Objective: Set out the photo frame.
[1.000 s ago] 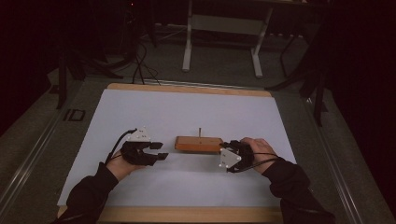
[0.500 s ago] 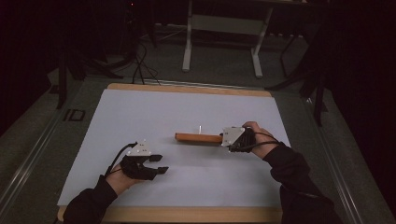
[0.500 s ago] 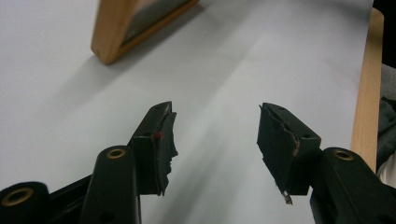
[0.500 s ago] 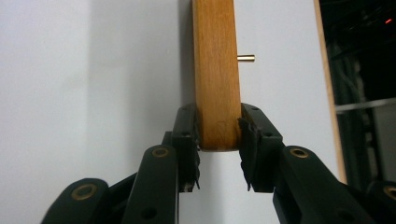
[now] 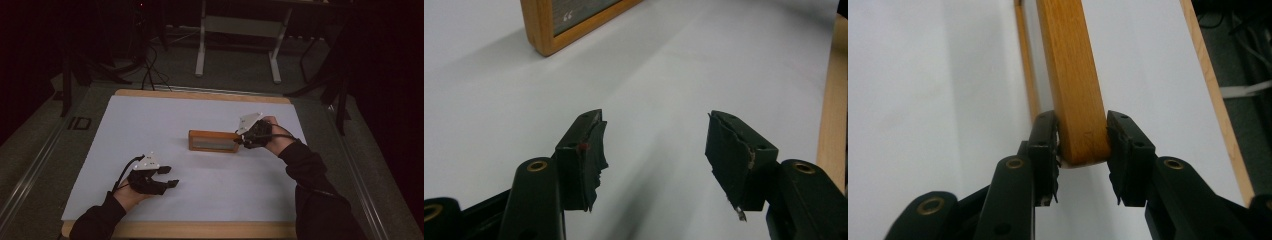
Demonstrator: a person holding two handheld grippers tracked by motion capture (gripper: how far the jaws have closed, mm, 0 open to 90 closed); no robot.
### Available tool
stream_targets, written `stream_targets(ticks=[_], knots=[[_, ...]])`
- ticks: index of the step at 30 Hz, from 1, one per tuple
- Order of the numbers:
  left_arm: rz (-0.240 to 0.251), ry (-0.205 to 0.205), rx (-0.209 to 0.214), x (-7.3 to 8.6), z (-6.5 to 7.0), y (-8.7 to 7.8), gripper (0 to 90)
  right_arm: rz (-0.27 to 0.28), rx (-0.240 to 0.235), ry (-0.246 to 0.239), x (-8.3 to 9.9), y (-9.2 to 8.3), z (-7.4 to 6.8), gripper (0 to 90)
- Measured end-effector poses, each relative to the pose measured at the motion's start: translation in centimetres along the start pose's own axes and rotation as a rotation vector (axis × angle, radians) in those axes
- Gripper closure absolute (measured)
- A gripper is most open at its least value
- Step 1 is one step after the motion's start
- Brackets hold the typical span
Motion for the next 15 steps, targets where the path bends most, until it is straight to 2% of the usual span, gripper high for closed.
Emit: stream_targets(ticks=[5,8,9,15], knots=[[0.000,-0.003,0.002,0.1,0.0,0.2,37.3,-0.002,-0.016,0.051,-0.2,0.5,1.2,65.0],[0.004,-0.006,0.025,0.2,-0.1,0.3,34.4,-0.001,-0.015,0.042,-0.3,0.8,1.8,64.6],[0.005,-0.005,0.040,0.3,-0.1,0.3,29.6,0.001,-0.020,0.046,-0.3,0.9,2.0,64.4],[0.003,-0.013,0.034,0.4,-0.3,0.5,28.0,-0.009,-0.018,0.075,-0.6,1.3,2.8,63.6]])
Point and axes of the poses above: each handheld gripper's, and its own axes: y roughly forward along the jaws, x roughly out of its underside, z roughly to its right, the point moved 1 cm from there along y, roughly forward along the jaws, and after that the axes turned 11 degrees about -z, right-handed, at the moved point
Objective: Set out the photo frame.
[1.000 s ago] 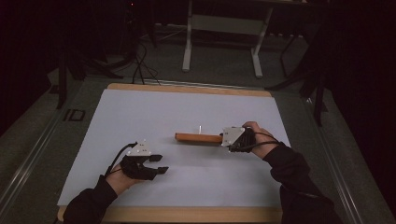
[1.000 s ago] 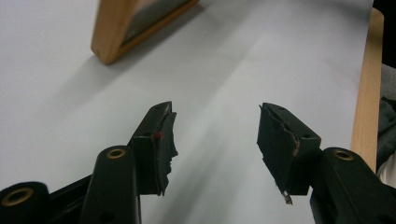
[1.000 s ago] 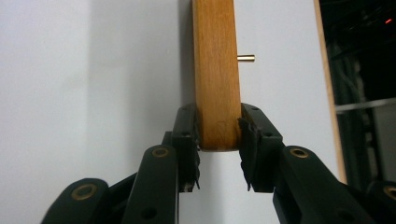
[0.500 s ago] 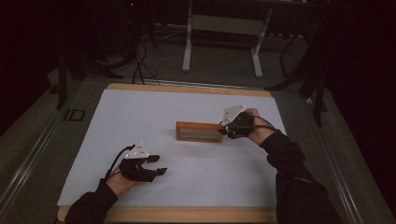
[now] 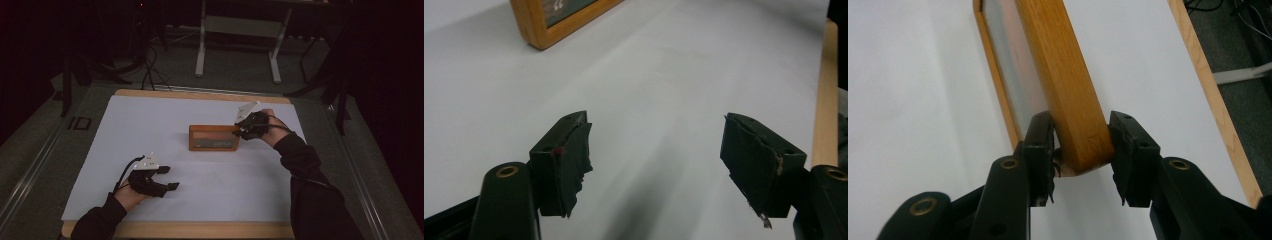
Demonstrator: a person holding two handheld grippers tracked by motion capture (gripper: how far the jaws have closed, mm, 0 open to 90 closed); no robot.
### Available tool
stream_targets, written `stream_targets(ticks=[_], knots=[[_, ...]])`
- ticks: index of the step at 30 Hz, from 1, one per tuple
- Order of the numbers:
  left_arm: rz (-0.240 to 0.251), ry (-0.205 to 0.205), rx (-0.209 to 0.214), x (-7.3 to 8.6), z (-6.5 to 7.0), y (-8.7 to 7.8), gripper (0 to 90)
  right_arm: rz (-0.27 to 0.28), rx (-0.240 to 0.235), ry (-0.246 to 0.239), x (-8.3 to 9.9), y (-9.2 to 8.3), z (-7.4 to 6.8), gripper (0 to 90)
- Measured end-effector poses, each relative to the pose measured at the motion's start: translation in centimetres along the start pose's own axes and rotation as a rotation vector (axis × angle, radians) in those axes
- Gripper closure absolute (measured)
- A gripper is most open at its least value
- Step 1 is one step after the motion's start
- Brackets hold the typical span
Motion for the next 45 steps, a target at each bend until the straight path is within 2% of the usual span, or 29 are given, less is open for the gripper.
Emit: stream_targets(ticks=[3,6,10,13,19,23,25,28,31,34,38,44,45], knots=[[-0.005,0.004,-0.012,0.1,0.0,0.1,27.8,0.011,-0.011,0.016,0.1,0.2,0.4,63.3],[-0.005,0.014,-0.011,0.2,0.0,0.3,24.7,0.012,-0.020,0.032,0.0,0.3,0.7,63.0],[-0.031,0.029,-0.028,0.3,0.2,0.8,17.6,0.015,-0.025,0.044,-0.1,0.6,1.2,62.3],[-0.036,0.044,-0.039,0.4,0.4,1.1,13.9,0.015,-0.018,0.047,-0.2,0.8,1.5,61.4],[-0.041,0.056,-0.053,0.5,0.4,1.2,12.6,0.019,-0.005,0.057,-0.2,1.2,1.9,60.4],[-0.031,0.047,-0.046,0.5,0.3,1.2,8.8,0.022,-0.007,0.106,-0.2,1.6,2.5,59.0],[-0.031,0.050,-0.049,0.6,0.3,1.3,8.8,0.019,0.000,0.134,-0.2,1.9,2.7,55.2],[-0.028,0.047,-0.041,0.7,0.2,1.4,8.8,0.020,-0.010,0.151,-0.2,2.2,3.0,53.0],[-0.026,0.047,-0.038,0.7,0.2,1.4,8.8,0.025,-0.001,0.164,-0.3,2.2,2.9,51.0],[-0.021,0.049,-0.036,0.7,0.2,1.4,8.8,0.023,-0.022,0.184,-0.4,2.0,2.8,50.6],[-0.012,0.045,-0.036,0.7,0.2,1.3,8.8,0.023,-0.015,0.182,-0.6,1.7,2.3,45.0],[-0.003,0.049,-0.038,0.6,0.2,1.2,8.7,0.039,-0.007,0.229,-0.4,1.2,1.7,36.8],[0.001,0.046,-0.048,0.6,0.3,1.1,7.8,0.037,-0.003,0.239,-0.3,1.1,1.6,34.7]])
Point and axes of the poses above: each handheld gripper's, and its own axes: y roughly forward along the jaws, x roughly out of its underside, z roughly to its right, the point moved 1 cm from there along y, roughly forward along the jaws, and after that the axes turned 11 degrees about -z, right-handed, at the moved point
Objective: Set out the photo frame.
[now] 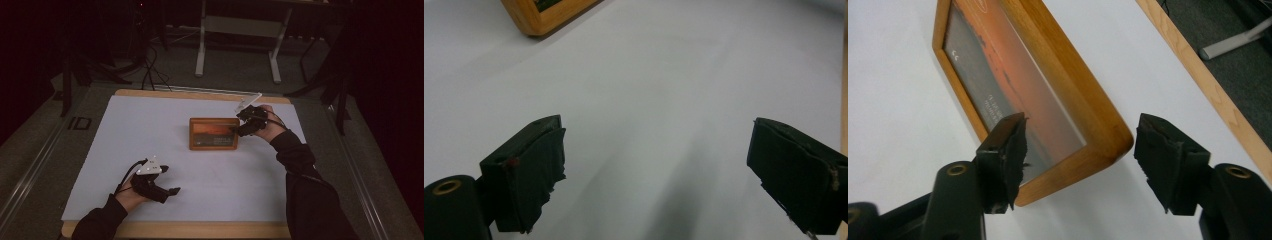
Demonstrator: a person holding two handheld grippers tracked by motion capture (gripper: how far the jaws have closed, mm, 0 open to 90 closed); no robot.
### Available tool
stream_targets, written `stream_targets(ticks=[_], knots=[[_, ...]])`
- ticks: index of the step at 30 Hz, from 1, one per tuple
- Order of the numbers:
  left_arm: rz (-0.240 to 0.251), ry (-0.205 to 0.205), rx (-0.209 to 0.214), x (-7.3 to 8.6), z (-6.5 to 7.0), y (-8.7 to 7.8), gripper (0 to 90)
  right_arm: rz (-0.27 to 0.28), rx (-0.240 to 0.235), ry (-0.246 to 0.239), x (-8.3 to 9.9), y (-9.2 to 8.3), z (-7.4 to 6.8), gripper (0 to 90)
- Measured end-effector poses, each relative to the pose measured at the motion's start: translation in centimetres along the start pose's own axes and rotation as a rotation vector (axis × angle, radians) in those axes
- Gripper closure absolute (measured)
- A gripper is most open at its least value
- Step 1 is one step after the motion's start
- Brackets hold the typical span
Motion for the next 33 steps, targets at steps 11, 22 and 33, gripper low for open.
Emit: stream_targets(ticks=[11,22,33], knots=[[0.016,0.002,-0.002,-0.1,0.1,-0.2,1.9,0.080,-0.035,0.158,2.3,-0.3,-0.8,11.0],[0.019,-0.015,-0.006,-0.1,-0.2,-0.4,1.1,0.106,-0.063,0.207,5.4,0.1,-2.4,10.6],[0.015,-0.005,0.019,-0.1,0.1,-0.3,1.1,0.158,-0.077,0.242,8.1,-0.3,-5.8,10.6]])
Point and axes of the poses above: each handheld gripper's, and its own axes: y roughly forward along the jaws, x roughly out of its underside, z roughly to its right, the point moved 1 cm from there along y, roughly forward along the jaws, and after that the axes turned 11 degrees about -z, right-handed, at the moved point
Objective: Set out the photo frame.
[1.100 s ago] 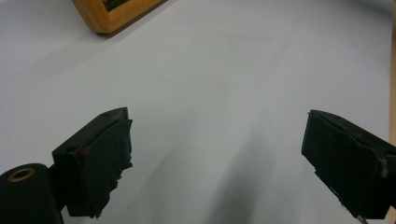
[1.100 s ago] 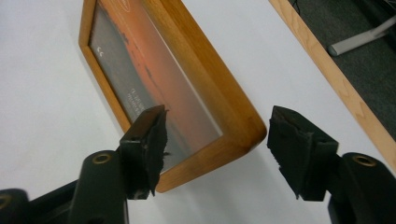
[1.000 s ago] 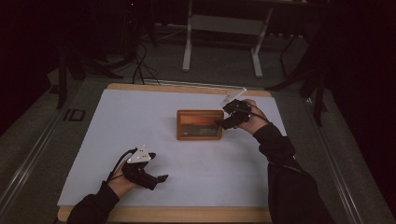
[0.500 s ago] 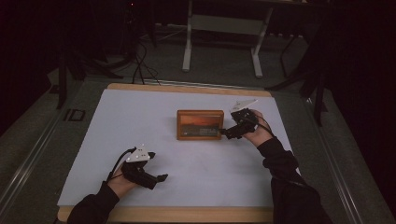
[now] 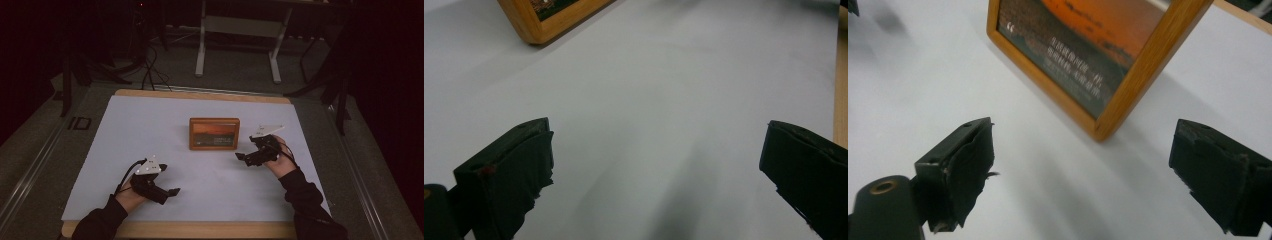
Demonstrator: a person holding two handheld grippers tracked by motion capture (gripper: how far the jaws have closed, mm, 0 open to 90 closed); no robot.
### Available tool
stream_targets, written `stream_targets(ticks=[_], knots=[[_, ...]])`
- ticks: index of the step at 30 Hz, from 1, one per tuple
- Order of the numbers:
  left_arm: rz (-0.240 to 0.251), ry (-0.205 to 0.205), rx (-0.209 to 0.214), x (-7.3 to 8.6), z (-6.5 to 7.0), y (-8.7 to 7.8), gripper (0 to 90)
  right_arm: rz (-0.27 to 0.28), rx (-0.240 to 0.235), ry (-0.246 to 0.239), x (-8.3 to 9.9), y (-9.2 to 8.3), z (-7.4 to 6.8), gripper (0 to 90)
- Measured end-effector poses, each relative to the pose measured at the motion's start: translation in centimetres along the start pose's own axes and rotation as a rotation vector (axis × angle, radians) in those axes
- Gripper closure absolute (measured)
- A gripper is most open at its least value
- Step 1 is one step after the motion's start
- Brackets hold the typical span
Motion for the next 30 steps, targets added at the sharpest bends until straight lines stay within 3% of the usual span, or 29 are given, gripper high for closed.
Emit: stream_targets(ticks=[12,18,30], knots=[[-0.006,0.016,0.005,0.1,0.2,-0.1,1.1,0.022,-0.040,0.022,3.0,0.5,-2.5,10.6],[-0.008,0.018,0.011,0.1,0.2,0.0,1.1,0.059,-0.074,0.037,4.5,0.1,-3.6,10.6],[-0.006,0.032,0.022,0.1,0.4,-0.1,1.2,0.111,-0.136,0.012,6.6,-0.4,-4.9,10.6]])
Point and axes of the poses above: each handheld gripper's, and its own axes: y roughly forward along the jaws, x roughly out of its underside, z roughly to its right, the point moved 1 cm from there along y, roughly forward along the jaws, and after that the axes turned 11 degrees about -z, right-handed, at the moved point
